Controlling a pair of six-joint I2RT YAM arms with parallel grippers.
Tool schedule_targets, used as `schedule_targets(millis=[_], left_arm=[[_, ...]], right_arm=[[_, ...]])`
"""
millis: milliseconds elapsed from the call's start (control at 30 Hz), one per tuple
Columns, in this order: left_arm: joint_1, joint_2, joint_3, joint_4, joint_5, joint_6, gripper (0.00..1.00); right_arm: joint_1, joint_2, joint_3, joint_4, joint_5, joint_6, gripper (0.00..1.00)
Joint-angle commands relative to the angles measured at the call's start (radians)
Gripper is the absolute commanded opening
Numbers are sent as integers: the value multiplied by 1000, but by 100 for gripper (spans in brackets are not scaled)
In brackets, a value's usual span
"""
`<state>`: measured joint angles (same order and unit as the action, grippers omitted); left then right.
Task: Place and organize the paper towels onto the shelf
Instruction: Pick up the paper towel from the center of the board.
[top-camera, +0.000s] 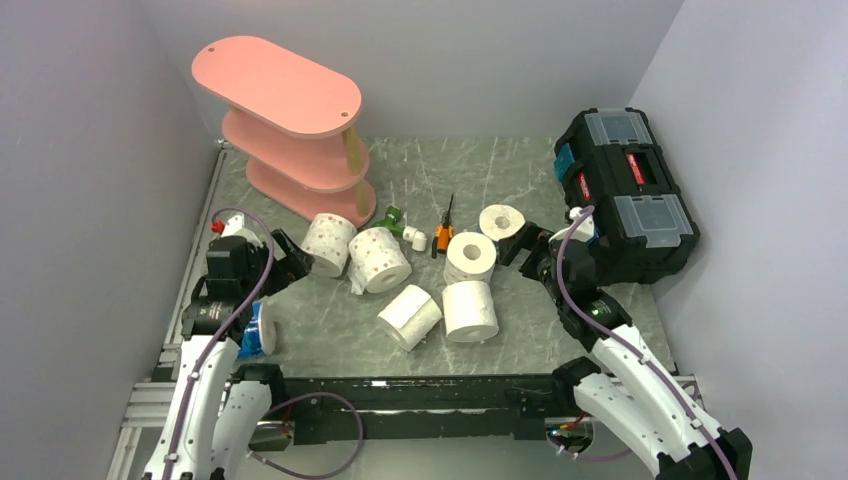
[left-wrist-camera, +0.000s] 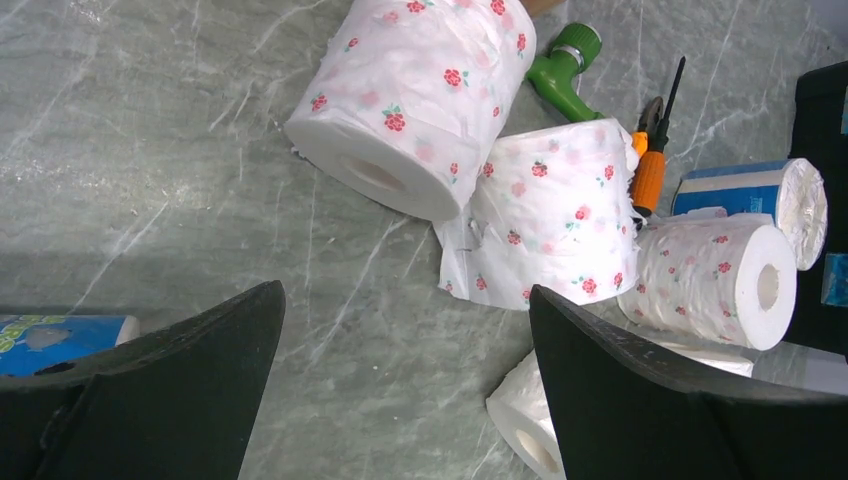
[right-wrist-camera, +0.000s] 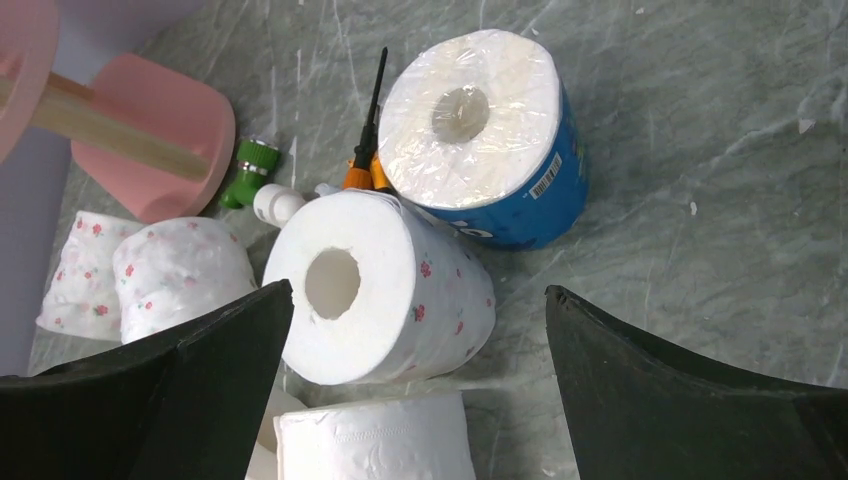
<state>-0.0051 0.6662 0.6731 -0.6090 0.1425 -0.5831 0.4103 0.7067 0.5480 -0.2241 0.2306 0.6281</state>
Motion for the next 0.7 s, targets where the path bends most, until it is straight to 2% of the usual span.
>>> schedule_targets(millis=[0, 400, 667], left_arm=[[2, -30, 4, 23, 3, 23, 99], [-10, -53, -17, 64, 37, 44, 99], [-243, -48, 38, 21, -209, 18, 99]], right_arm=[[2, -9, 11, 50, 1, -25, 100], [1, 6, 34, 42, -81, -64, 100], [1, 16, 85, -14, -59, -36, 100]])
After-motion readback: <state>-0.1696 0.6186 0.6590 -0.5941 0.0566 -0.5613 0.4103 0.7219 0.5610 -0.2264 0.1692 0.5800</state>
